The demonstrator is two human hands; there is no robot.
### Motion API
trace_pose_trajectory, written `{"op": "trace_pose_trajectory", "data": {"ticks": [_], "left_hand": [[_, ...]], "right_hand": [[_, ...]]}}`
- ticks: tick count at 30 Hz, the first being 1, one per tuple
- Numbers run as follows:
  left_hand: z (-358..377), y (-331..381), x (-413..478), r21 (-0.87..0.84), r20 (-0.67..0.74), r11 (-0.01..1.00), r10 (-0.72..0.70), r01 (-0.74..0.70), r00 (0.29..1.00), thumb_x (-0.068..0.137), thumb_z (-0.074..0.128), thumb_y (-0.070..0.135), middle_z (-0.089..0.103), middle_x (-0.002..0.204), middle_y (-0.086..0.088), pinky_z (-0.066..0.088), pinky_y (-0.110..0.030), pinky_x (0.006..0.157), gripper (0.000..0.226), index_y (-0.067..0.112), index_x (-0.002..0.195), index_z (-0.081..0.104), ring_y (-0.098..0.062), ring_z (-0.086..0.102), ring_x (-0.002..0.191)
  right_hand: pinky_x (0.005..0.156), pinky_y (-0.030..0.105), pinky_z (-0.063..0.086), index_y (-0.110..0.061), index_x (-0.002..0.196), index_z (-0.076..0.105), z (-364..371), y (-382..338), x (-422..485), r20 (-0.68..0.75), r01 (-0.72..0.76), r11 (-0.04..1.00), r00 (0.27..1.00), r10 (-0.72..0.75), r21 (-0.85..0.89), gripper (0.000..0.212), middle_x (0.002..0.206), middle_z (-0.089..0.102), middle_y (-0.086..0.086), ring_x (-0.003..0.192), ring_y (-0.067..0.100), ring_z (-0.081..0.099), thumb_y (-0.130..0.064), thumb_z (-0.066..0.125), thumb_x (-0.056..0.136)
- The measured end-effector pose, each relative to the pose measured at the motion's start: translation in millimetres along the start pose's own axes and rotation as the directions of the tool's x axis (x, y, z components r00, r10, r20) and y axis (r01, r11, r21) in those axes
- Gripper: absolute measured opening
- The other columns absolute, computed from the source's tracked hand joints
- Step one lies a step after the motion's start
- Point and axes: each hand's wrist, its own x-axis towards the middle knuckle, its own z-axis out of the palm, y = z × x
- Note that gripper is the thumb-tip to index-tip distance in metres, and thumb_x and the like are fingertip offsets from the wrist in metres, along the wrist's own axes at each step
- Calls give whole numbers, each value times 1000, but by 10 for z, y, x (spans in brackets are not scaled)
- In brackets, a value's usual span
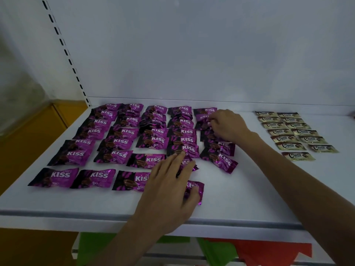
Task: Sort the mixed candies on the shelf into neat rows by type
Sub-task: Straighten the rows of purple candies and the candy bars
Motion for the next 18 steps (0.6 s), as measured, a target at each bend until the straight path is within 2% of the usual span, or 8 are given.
{"op": "trace_pose_trajectory", "data": {"ticks": [4, 8, 13, 15, 18], "left_hand": [[-4, -6, 2, 16, 1, 1000, -14, 14, 1000, 80, 38, 41, 56, 130, -5, 29, -38, 100, 48, 21, 120, 55, -22, 53, 120], [-5, -8, 1, 37, -6, 999, -14, 14, 1000, 82, 38, 42, 55, 131, -5, 28, -36, 99, 47, 21, 121, 54, -23, 51, 122], [6, -17, -5, -15, -52, 1000, 15, -16, 999, 84, 38, 42, 51, 135, -8, 23, -43, 102, 48, 20, 123, 51, -22, 38, 127], [13, -17, -8, -47, -73, 998, 35, -38, 997, 84, 39, 41, 51, 135, -7, 24, -43, 102, 46, 19, 122, 50, -19, 34, 126], [23, -38, -7, -96, -86, 995, 28, -36, 996, 84, 40, 39, 50, 135, -7, 25, -42, 103, 45, 18, 121, 52, -19, 33, 126]], "right_hand": [[91, 41, 43, -12, 117, 61, 34, -14, 17, 13, 26, 998, 1000, -27, 60, 34, 125, 57, 12, 111, 31, 52, -15, 36, 94], [90, 43, 45, -13, 115, 63, -7, -7, -27, -85, 89, 992, 993, -81, 92, 33, 123, 59, 13, 110, 31, 52, -13, 40, 91], [80, 33, 44, -17, 109, 67, -15, 59, -144, -90, 170, 980, 983, -161, 101, 30, 114, 63, 8, 104, 25, 55, -8, 46, 89], [82, 33, 45, -16, 110, 67, -31, 82, -145, -91, 130, 978, 989, -117, 163, 33, 118, 63, 7, 106, 25, 55, -6, 45, 89], [93, 37, 44, -12, 116, 63, -15, 92, -159, -70, 142, 980, 989, -133, 142, 35, 126, 60, 8, 114, 26, 52, -4, 42, 89]]}}
